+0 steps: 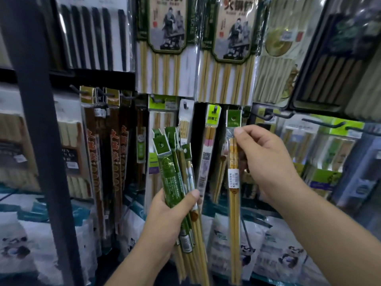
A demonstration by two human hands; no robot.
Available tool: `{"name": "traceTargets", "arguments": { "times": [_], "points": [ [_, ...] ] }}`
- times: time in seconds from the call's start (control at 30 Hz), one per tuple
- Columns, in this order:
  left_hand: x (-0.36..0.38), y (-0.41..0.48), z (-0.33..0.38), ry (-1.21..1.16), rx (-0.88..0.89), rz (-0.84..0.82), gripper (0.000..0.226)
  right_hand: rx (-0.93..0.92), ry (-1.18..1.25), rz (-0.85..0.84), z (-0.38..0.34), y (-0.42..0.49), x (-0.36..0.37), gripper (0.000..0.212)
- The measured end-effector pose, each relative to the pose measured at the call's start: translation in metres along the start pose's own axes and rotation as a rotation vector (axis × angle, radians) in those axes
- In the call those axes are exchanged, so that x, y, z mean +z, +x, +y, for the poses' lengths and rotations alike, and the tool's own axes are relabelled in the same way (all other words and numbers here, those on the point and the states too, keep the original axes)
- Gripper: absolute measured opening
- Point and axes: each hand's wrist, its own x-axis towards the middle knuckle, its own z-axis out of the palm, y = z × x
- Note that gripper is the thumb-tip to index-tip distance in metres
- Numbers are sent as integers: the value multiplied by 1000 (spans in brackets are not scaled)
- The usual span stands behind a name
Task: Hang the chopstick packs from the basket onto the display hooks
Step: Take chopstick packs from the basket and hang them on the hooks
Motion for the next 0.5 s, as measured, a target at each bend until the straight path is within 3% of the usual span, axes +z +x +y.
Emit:
{"name": "traceTargets", "arguments": {
  "times": [0.27,0.5],
  "points": [
    [5,3,-4,19,-2,-20,38,90,74,176,-10,20,-1,30],
    [7,4,-8,46,-4,-17,34,95,76,184,-5,22,-1,41]
  ]
}}
